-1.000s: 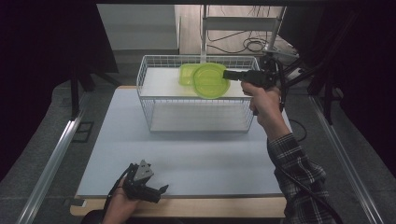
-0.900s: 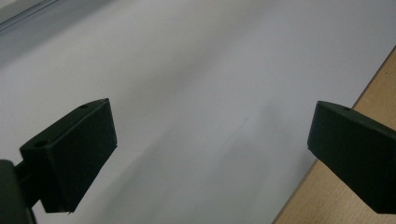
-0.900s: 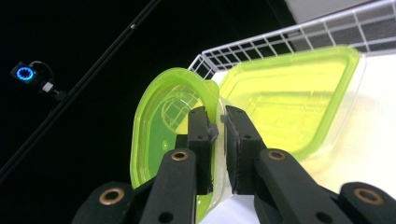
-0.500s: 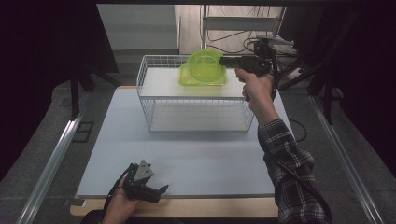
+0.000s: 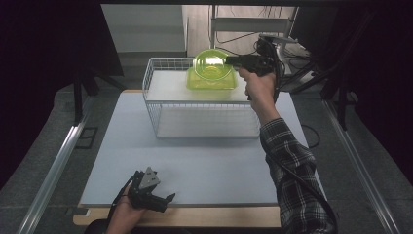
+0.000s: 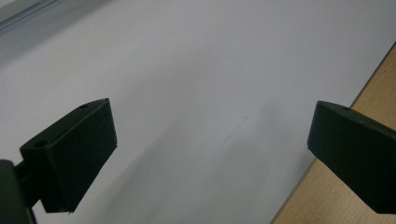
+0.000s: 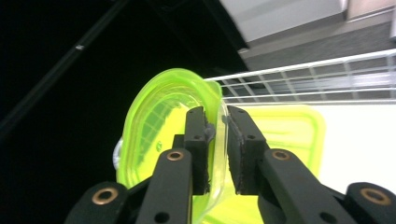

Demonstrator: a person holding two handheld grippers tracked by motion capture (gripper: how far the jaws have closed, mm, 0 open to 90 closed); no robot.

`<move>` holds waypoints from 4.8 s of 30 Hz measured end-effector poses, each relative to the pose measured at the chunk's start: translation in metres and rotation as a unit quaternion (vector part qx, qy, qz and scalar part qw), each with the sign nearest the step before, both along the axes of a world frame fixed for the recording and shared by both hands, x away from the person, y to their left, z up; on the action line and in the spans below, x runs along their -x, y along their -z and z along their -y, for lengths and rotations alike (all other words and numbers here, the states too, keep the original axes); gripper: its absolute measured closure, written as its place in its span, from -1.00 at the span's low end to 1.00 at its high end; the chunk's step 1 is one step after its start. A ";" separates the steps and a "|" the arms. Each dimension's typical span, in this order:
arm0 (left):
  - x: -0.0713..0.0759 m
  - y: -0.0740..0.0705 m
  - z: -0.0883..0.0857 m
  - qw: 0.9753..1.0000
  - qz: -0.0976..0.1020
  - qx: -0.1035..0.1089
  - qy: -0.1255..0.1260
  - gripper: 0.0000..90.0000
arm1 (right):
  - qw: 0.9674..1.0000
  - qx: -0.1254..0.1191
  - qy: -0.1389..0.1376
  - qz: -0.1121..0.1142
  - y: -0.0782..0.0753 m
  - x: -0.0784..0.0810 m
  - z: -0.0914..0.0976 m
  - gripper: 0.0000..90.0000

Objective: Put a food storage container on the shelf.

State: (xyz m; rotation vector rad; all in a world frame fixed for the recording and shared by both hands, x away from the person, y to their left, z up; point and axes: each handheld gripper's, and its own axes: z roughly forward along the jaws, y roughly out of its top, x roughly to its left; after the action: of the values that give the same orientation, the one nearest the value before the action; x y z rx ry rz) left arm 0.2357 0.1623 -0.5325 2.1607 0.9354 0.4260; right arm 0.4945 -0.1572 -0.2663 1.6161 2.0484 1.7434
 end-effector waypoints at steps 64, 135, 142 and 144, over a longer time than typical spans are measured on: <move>0.000 -0.003 -0.001 1.000 -0.005 0.024 0.004 -0.98 | 0.988 0.103 -0.107 0.052 0.032 0.055 0.017 -0.58; 0.000 -0.002 -0.001 1.000 -0.002 0.026 0.008 -0.98 | 0.954 0.258 -0.123 0.088 0.166 0.137 0.038 -0.90; 0.001 -0.002 -0.001 1.000 -0.002 0.023 0.009 -0.98 | 0.952 0.268 -0.118 0.087 0.181 0.145 0.045 -0.90; 0.001 -0.002 -0.001 1.000 -0.001 0.023 0.010 -0.98 | 0.951 0.273 -0.117 0.086 0.185 0.146 0.047 -0.90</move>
State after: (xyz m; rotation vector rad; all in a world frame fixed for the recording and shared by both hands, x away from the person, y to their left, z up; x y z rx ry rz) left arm 0.2350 0.1629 -0.5308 2.1274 0.9155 0.3896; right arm 0.3480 -0.2041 -0.4511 1.0597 2.4150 1.1451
